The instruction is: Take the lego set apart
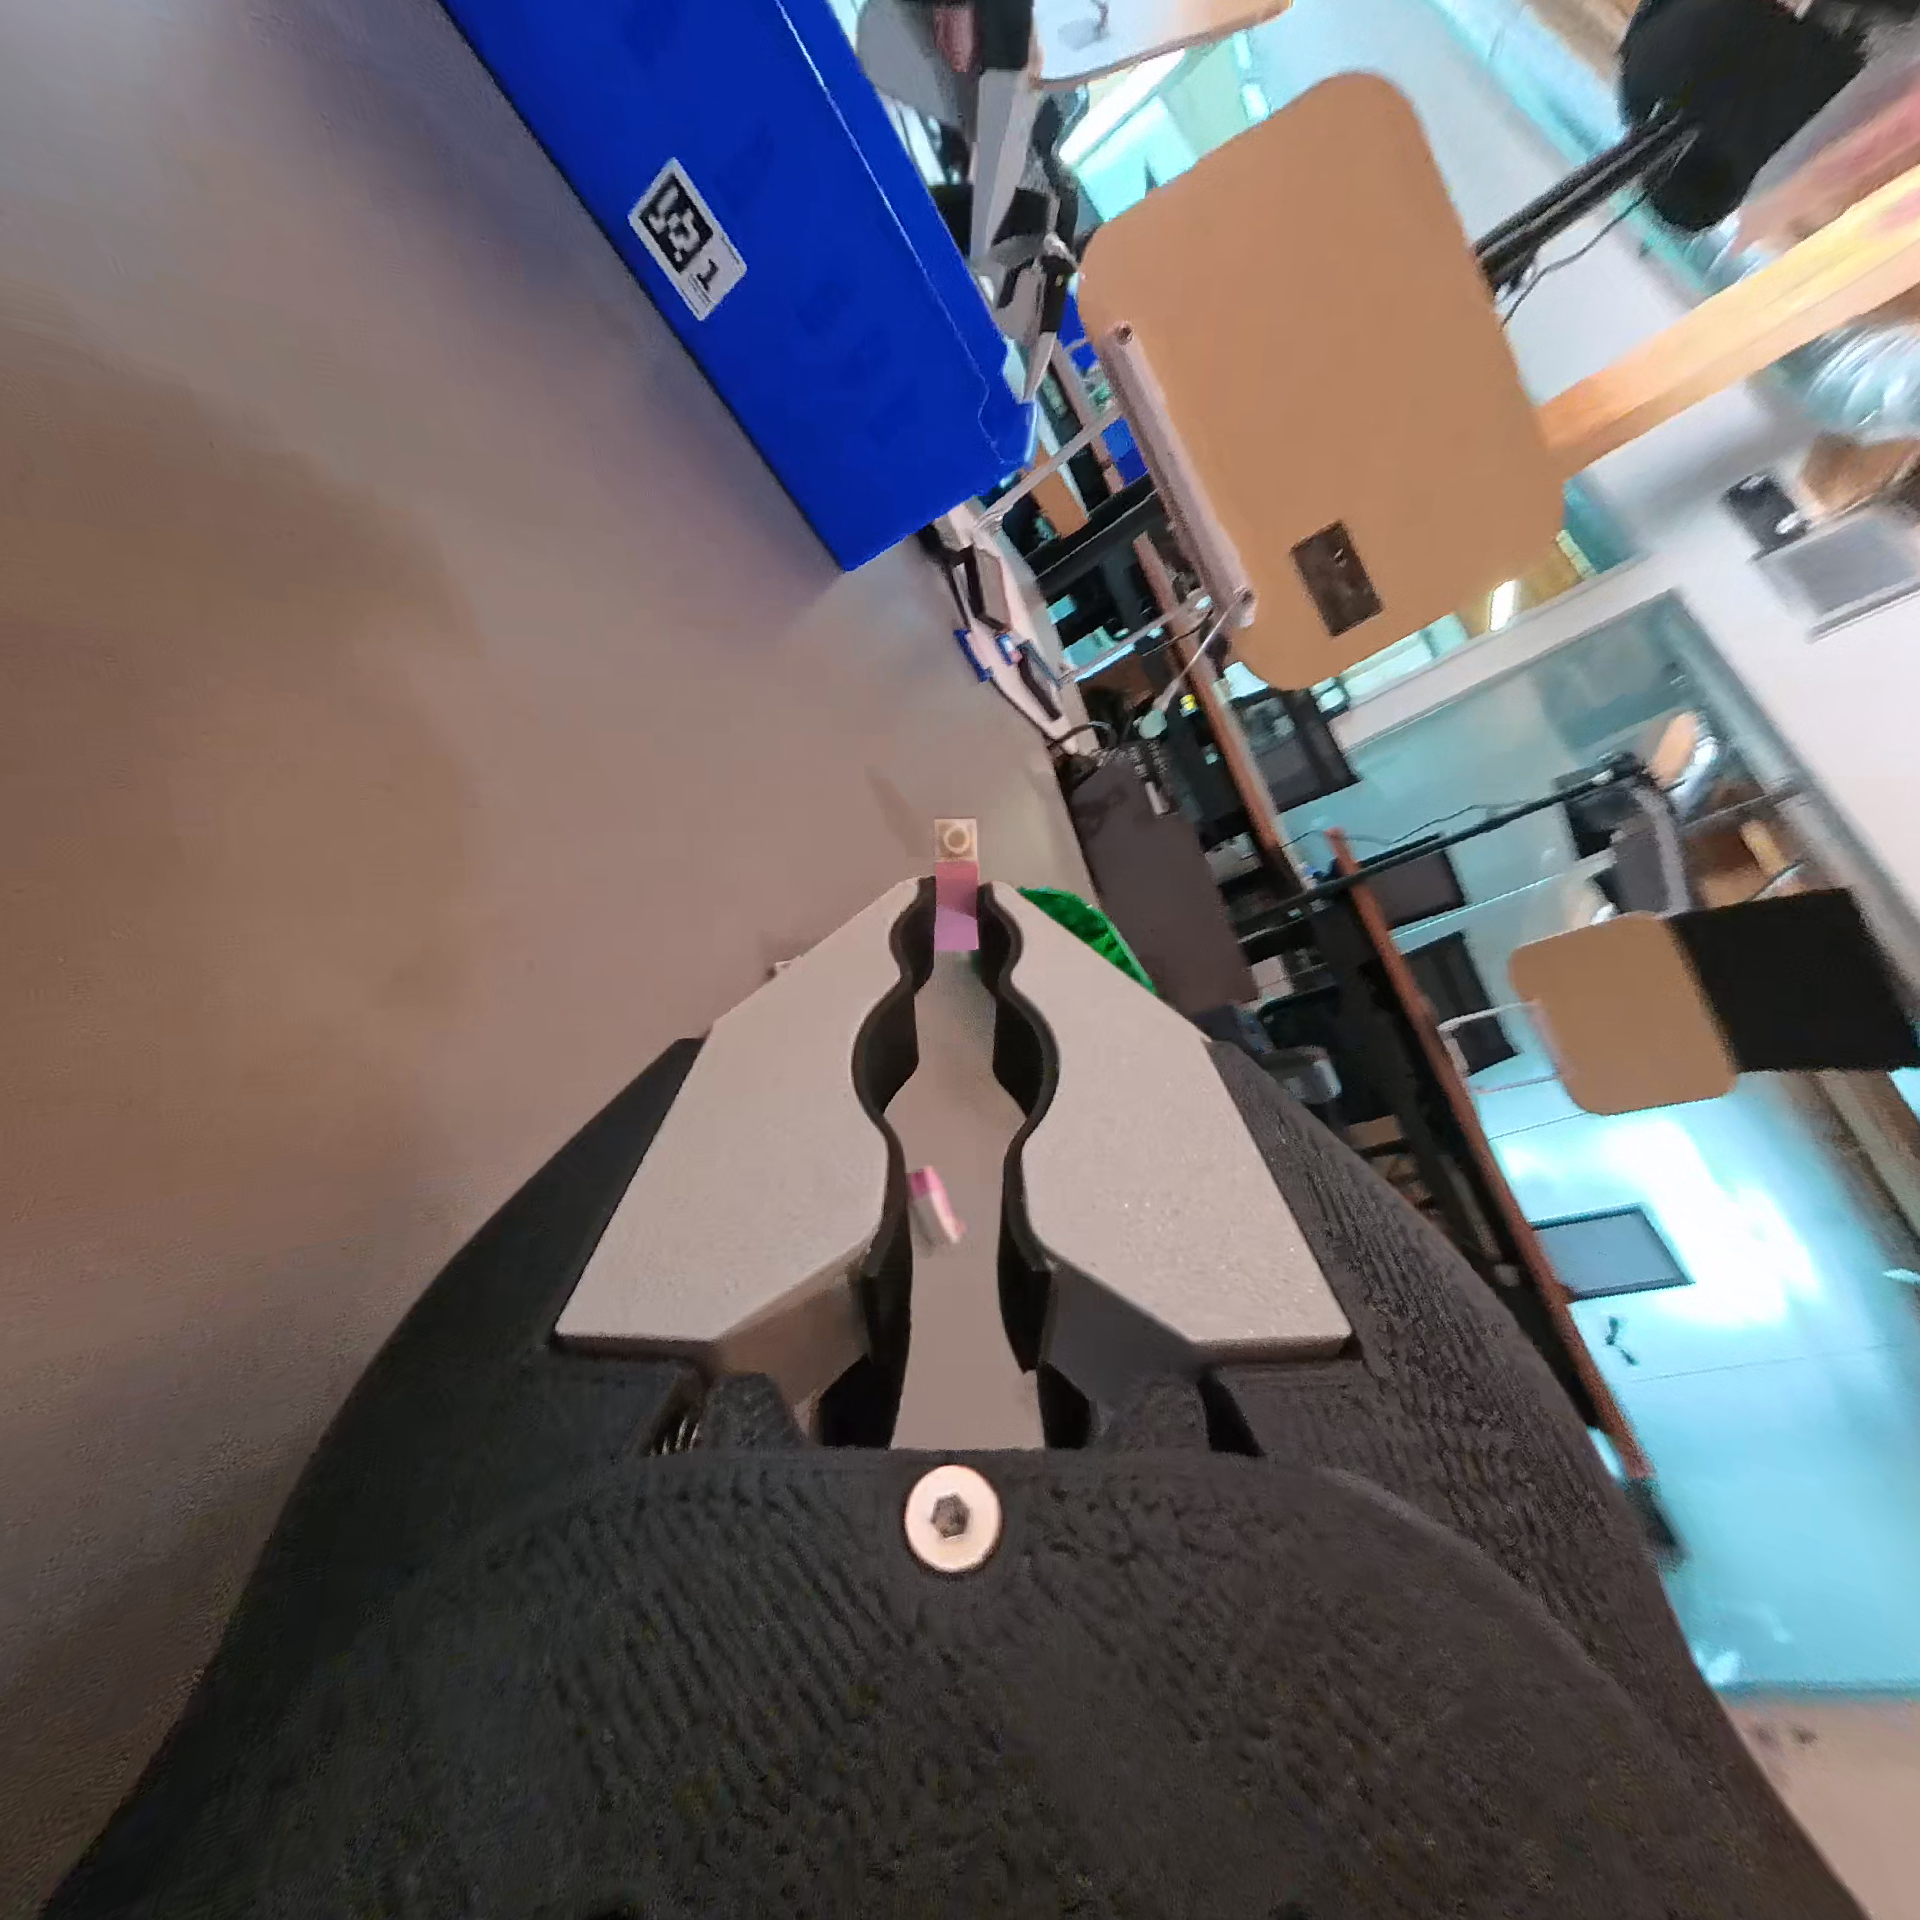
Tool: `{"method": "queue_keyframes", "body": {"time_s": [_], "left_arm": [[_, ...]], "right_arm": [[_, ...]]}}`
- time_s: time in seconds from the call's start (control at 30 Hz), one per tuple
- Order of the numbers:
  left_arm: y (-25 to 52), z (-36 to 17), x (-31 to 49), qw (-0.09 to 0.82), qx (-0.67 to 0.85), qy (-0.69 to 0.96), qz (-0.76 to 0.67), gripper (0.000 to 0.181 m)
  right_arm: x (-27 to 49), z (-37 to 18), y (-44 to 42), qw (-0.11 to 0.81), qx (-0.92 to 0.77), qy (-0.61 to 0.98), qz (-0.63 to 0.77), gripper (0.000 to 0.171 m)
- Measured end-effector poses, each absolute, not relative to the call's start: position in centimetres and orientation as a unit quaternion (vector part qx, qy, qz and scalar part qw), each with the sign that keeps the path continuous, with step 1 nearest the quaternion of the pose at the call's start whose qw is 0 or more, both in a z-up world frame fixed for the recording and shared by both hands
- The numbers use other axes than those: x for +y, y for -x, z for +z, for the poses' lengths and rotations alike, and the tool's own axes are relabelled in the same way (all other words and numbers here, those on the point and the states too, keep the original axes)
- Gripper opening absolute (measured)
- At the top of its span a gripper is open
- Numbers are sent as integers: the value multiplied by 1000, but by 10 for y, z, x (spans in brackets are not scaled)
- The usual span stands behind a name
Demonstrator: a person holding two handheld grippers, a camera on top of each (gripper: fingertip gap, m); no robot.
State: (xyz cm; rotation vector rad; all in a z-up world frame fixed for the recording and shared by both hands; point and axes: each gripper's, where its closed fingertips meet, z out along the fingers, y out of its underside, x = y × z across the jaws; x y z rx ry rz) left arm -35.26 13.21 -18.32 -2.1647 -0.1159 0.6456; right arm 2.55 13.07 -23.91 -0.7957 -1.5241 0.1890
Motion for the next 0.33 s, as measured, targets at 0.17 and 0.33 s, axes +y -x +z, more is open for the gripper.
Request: {"method": "queue_keyframes", "body": {"time_s": [0.17,0.33], "left_arm": [[204,-169,145,537,93,838,42,84],[22,-205,115,513,300,785,-175,51]], "right_arm": [[122,-222,-28,708,-656,262,16,5],[113,-216,-29,729,-651,210,-20,6]]}}
